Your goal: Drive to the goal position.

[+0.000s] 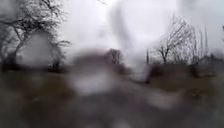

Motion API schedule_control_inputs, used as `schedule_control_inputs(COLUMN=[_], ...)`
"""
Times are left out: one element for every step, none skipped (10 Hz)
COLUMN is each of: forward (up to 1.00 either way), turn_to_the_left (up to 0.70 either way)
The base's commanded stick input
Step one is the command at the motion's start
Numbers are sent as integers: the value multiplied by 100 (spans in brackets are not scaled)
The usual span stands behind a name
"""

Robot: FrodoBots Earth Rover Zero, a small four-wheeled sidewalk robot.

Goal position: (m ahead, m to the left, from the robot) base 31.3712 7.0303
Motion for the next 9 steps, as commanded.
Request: schedule_control_inputs(forward=[85,85,85,85,85,85,85,85,85], turn_to_the_left=[0,0,0,0,0,0,0,0,0])
